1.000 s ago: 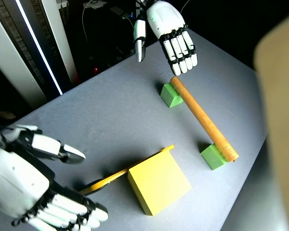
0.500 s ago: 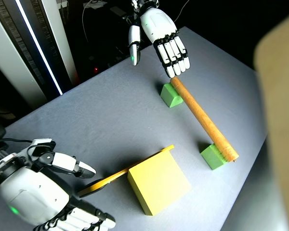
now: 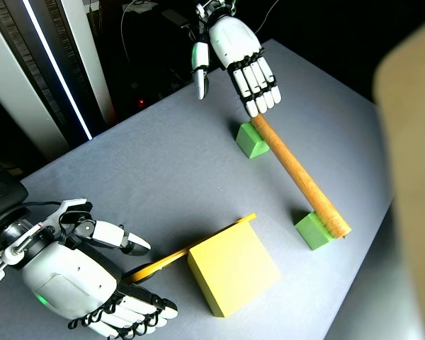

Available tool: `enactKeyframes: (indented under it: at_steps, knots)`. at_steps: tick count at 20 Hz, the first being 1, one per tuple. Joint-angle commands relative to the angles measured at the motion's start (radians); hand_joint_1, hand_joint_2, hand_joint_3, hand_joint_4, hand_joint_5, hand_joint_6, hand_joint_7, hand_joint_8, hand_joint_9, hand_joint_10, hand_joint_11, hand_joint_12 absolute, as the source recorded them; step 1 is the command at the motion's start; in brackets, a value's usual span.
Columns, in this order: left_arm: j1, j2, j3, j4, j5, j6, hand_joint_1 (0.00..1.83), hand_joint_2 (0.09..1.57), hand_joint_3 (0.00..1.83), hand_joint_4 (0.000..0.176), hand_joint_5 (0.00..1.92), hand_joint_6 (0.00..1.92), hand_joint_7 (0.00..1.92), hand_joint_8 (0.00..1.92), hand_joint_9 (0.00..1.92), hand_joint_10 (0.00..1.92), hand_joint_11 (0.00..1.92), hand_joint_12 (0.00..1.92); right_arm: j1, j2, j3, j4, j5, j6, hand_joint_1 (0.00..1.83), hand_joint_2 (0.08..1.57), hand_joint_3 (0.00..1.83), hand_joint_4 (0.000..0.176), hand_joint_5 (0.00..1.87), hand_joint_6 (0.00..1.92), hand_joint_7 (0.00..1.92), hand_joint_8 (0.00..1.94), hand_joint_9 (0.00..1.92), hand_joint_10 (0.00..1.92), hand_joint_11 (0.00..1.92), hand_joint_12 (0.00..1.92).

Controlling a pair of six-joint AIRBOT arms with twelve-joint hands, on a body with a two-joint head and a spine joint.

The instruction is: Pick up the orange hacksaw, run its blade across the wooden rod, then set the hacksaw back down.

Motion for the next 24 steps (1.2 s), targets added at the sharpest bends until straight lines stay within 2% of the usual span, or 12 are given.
enactKeyframes:
  at_steps: [1,2,5,7,9,11,14,16,18,21,23,24]
  knots:
    - [-0.005,-0.002,0.005,0.039,-0.105,-0.002,0.00,1.21,0.00,0.000,0.12,0.00,0.12,0.00,0.11,0.01,0.00,0.23,0.012,0.001,0.007,-0.030,0.046,0.004,1.17,1.11,0.00,0.000,0.27,0.00,0.25,0.00,0.21,0.01,0.00,0.62]
    - [-0.005,-0.006,0.010,0.039,-0.105,-0.002,0.00,1.22,0.00,0.000,0.12,0.00,0.12,0.00,0.10,0.00,0.00,0.21,0.015,-0.003,0.011,-0.024,0.040,0.008,1.15,1.12,0.00,0.000,0.25,0.00,0.24,0.00,0.20,0.00,0.00,0.62]
    - [-0.003,-0.019,0.025,0.034,-0.105,-0.002,0.00,1.22,0.00,0.000,0.12,0.00,0.10,0.00,0.09,0.01,0.00,0.33,0.024,-0.014,0.022,-0.024,0.023,0.024,1.14,1.10,0.00,0.000,0.27,0.01,0.25,0.00,0.20,0.00,0.00,0.63]
    - [-0.002,-0.026,0.034,0.029,-0.105,-0.005,0.00,1.22,0.00,0.000,0.12,0.00,0.11,0.01,0.09,0.01,0.00,0.29,0.031,-0.017,0.023,-0.023,0.014,0.028,1.12,1.10,0.00,0.000,0.28,0.01,0.25,0.00,0.20,0.00,0.00,0.63]
    - [-0.001,-0.037,0.047,0.026,-0.103,-0.009,0.00,1.21,0.00,0.000,0.13,0.00,0.13,0.01,0.12,0.01,0.00,0.37,0.036,-0.020,0.024,-0.023,0.013,0.028,1.11,1.11,0.00,0.000,0.28,0.00,0.26,0.00,0.23,0.01,0.00,0.69]
    - [-0.001,-0.045,0.057,0.026,-0.100,-0.011,0.00,1.21,0.00,0.000,0.10,0.00,0.09,0.00,0.08,0.00,0.00,0.26,0.036,-0.020,0.026,-0.023,0.013,0.028,1.15,1.07,0.00,0.000,0.36,0.01,0.33,0.01,0.32,0.02,0.00,0.89]
    - [-0.002,-0.053,0.066,0.026,-0.095,-0.011,0.00,1.21,0.00,0.000,0.13,0.00,0.11,0.01,0.09,0.00,0.00,0.25,0.036,-0.020,0.028,-0.023,0.013,0.028,1.12,1.12,0.01,0.000,0.38,0.00,0.36,0.01,0.35,0.01,0.00,0.87]
    - [-0.002,-0.059,0.071,0.026,-0.090,-0.011,0.00,1.21,0.00,0.000,0.16,0.01,0.14,0.01,0.12,0.01,0.00,0.32,0.035,-0.020,0.030,-0.024,0.014,0.028,1.05,1.16,0.01,0.000,0.40,0.01,0.43,0.01,0.41,0.02,0.00,0.94]
    - [-0.002,-0.065,0.077,0.026,-0.085,-0.011,0.00,1.21,0.00,0.000,0.17,0.01,0.14,0.00,0.12,0.01,0.00,0.34,0.035,-0.020,0.031,-0.024,0.016,0.027,1.06,1.13,0.00,0.000,0.51,0.01,0.56,0.01,0.53,0.03,0.00,1.10]
    - [-0.002,-0.069,0.083,0.026,-0.074,-0.011,0.00,1.21,0.00,0.000,0.10,0.00,0.08,0.00,0.05,0.00,0.00,0.17,0.032,-0.019,0.032,-0.024,0.018,0.027,1.03,1.15,0.00,0.000,0.67,0.02,0.73,0.01,0.70,0.04,0.19,1.12]
    - [-0.003,-0.073,0.088,0.026,-0.069,-0.011,0.00,1.22,0.00,0.000,0.15,0.00,0.14,0.00,0.11,0.00,0.00,0.35,0.031,-0.018,0.032,-0.024,0.021,0.025,1.06,1.13,0.00,0.000,0.84,0.02,0.94,0.02,0.89,0.06,0.44,1.05]
    - [-0.003,-0.074,0.090,0.026,-0.064,-0.011,0.00,1.22,0.00,0.000,0.14,0.00,0.12,0.00,0.09,0.00,0.00,0.31,0.031,-0.018,0.032,-0.024,0.022,0.025,1.11,1.15,0.00,0.000,0.90,0.85,1.03,0.01,0.99,0.04,0.56,0.98]
